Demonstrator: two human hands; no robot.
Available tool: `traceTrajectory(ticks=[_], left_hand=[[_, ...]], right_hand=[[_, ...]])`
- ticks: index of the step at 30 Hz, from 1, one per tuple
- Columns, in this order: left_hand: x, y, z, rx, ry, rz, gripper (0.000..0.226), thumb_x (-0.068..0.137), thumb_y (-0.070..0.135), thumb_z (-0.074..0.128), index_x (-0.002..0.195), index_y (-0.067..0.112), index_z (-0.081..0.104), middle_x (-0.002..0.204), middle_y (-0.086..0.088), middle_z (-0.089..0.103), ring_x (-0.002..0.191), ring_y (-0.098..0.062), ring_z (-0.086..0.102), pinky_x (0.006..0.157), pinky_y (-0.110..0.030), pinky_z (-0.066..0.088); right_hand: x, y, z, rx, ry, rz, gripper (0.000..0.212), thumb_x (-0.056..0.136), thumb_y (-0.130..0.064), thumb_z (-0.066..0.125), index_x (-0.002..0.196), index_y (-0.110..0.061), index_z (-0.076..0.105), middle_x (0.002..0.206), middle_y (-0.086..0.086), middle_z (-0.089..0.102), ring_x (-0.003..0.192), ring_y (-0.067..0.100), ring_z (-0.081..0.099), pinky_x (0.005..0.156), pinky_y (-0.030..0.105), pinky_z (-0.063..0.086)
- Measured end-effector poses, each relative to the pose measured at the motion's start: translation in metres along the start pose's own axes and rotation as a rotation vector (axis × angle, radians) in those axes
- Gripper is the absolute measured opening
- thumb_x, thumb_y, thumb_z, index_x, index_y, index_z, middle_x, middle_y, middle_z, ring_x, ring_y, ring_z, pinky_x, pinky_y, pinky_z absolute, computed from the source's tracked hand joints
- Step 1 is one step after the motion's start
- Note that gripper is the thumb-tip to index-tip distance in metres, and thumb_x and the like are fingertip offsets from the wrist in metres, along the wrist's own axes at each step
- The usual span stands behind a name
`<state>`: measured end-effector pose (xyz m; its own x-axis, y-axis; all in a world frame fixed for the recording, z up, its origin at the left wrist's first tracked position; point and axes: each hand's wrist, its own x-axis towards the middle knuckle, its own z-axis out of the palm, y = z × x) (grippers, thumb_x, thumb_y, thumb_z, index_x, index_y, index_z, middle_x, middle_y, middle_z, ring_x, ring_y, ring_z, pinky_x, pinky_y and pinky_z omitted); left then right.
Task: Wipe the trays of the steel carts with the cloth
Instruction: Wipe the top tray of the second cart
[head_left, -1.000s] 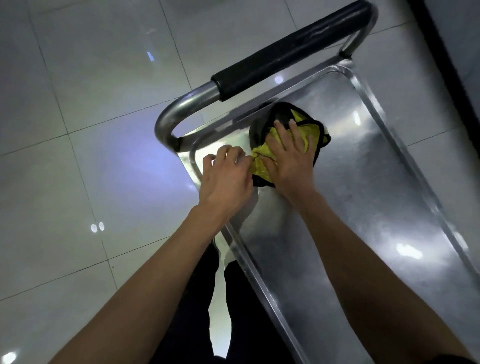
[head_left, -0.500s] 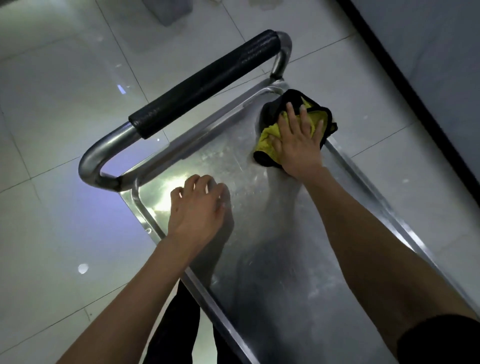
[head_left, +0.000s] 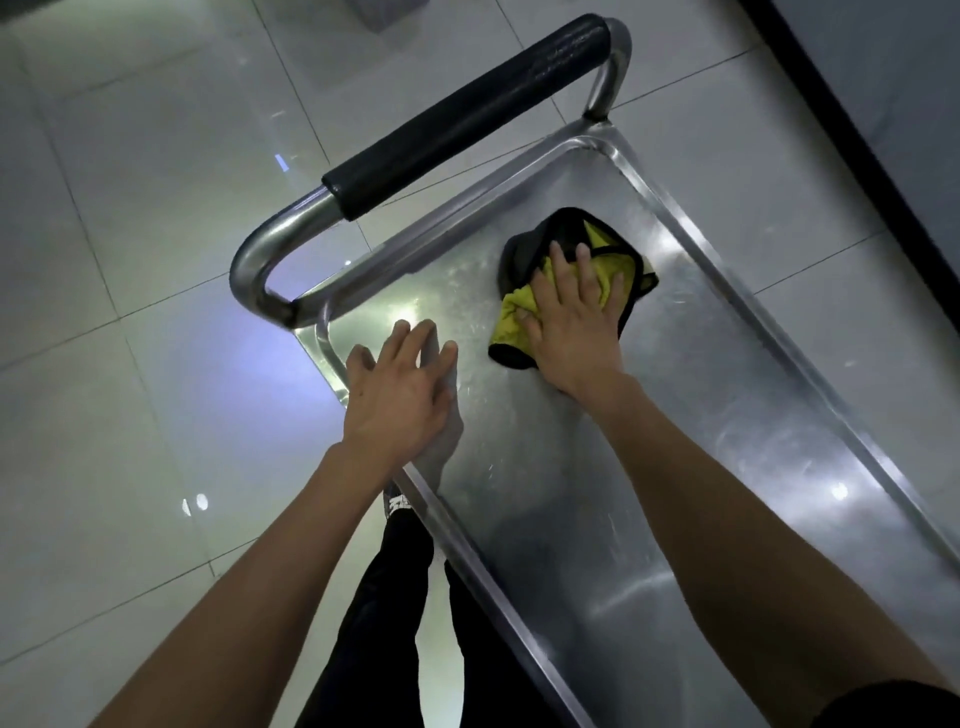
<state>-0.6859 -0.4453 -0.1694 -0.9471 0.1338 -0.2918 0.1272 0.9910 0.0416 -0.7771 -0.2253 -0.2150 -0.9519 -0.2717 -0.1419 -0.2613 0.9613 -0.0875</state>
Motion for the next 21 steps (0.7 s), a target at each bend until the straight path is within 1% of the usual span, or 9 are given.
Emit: traceTrajectory(ticks=[2, 5, 6, 8, 10, 14, 17, 19, 21], left_hand=[[0.0, -0.001, 0.004, -0.008, 0.005, 0.007, 0.049, 0.094, 0.039, 0.049, 0.141, 0.028, 0.042, 0.153, -0.005, 0.032, 0.144, -0.029, 0.026, 0.097, -0.056, 0.035], [-0.007, -0.001, 0.009, -0.015, 0.006, 0.011, 0.05, 0.095, 0.04, 0.042, 0.143, 0.025, 0.038, 0.154, -0.007, 0.03, 0.145, -0.032, 0.023, 0.099, -0.059, 0.034], [-0.014, -0.001, 0.01, -0.016, 0.025, 0.01, 0.048, 0.094, 0.04, 0.041, 0.139, 0.024, 0.042, 0.151, -0.007, 0.033, 0.144, -0.032, 0.025, 0.098, -0.058, 0.035], [-0.032, -0.001, 0.016, -0.048, 0.1, 0.006, 0.037, 0.092, 0.038, 0.042, 0.126, 0.025, 0.052, 0.142, -0.005, 0.041, 0.14, -0.031, 0.031, 0.1, -0.056, 0.034], [-0.052, -0.003, 0.024, -0.11, 0.163, 0.011, 0.03, 0.092, 0.036, 0.047, 0.119, 0.028, 0.055, 0.139, -0.001, 0.045, 0.141, -0.028, 0.033, 0.104, -0.054, 0.03], [-0.08, -0.014, 0.031, -0.174, 0.239, 0.006, 0.028, 0.093, 0.034, 0.05, 0.12, 0.026, 0.056, 0.137, 0.002, 0.048, 0.14, -0.027, 0.034, 0.108, -0.053, 0.027], [-0.093, -0.025, 0.029, -0.198, 0.216, 0.012, 0.031, 0.092, 0.029, 0.052, 0.122, 0.022, 0.057, 0.136, -0.001, 0.05, 0.138, -0.028, 0.037, 0.109, -0.056, 0.027], [-0.1, -0.032, 0.029, -0.204, 0.172, 0.023, 0.031, 0.092, 0.024, 0.053, 0.122, 0.021, 0.059, 0.134, -0.001, 0.053, 0.137, -0.026, 0.038, 0.11, -0.056, 0.027], [-0.106, -0.035, 0.03, -0.19, 0.124, 0.027, 0.031, 0.094, 0.025, 0.05, 0.123, 0.023, 0.059, 0.135, 0.0, 0.053, 0.139, -0.025, 0.037, 0.111, -0.056, 0.027]], right_hand=[[-0.018, -0.011, 0.006, -0.005, 0.013, -0.03, 0.058, 0.104, -0.051, 0.019, 0.15, -0.02, 0.036, 0.167, 0.007, 0.012, 0.154, 0.034, 0.002, 0.115, 0.07, 0.009], [-0.043, -0.026, 0.01, -0.005, 0.018, -0.056, 0.056, 0.105, -0.049, 0.019, 0.15, -0.019, 0.035, 0.167, 0.007, 0.01, 0.154, 0.034, 0.001, 0.114, 0.071, 0.011], [-0.051, -0.031, 0.01, -0.006, 0.019, -0.063, 0.056, 0.105, -0.049, 0.02, 0.15, -0.018, 0.035, 0.167, 0.008, 0.01, 0.154, 0.034, 0.0, 0.114, 0.072, 0.011], [-0.066, -0.04, 0.011, -0.001, 0.011, -0.068, 0.056, 0.105, -0.049, 0.021, 0.151, -0.018, 0.034, 0.167, 0.007, 0.008, 0.154, 0.034, -0.001, 0.114, 0.072, 0.01], [-0.079, -0.051, 0.012, 0.013, -0.013, -0.055, 0.06, 0.105, -0.053, 0.019, 0.153, -0.019, 0.031, 0.168, 0.006, 0.006, 0.154, 0.031, -0.004, 0.115, 0.07, 0.007], [-0.102, -0.075, 0.013, 0.048, -0.065, -0.018, 0.068, 0.101, -0.064, 0.017, 0.154, -0.023, 0.027, 0.168, 0.001, 0.0, 0.154, 0.027, -0.011, 0.117, 0.067, 0.0], [-0.123, -0.093, 0.014, 0.062, -0.075, -0.004, 0.069, 0.098, -0.066, 0.023, 0.152, -0.024, 0.032, 0.168, 0.002, 0.0, 0.154, 0.029, -0.009, 0.116, 0.067, 0.001], [-0.141, -0.106, 0.015, 0.059, -0.057, -0.008, 0.066, 0.098, -0.065, 0.028, 0.151, -0.026, 0.035, 0.168, 0.004, 0.004, 0.154, 0.032, -0.005, 0.116, 0.068, 0.003], [-0.157, -0.118, 0.018, 0.07, -0.03, -0.011, 0.062, 0.099, -0.061, 0.035, 0.15, -0.025, 0.038, 0.167, 0.007, 0.011, 0.153, 0.035, 0.002, 0.116, 0.067, 0.005]])
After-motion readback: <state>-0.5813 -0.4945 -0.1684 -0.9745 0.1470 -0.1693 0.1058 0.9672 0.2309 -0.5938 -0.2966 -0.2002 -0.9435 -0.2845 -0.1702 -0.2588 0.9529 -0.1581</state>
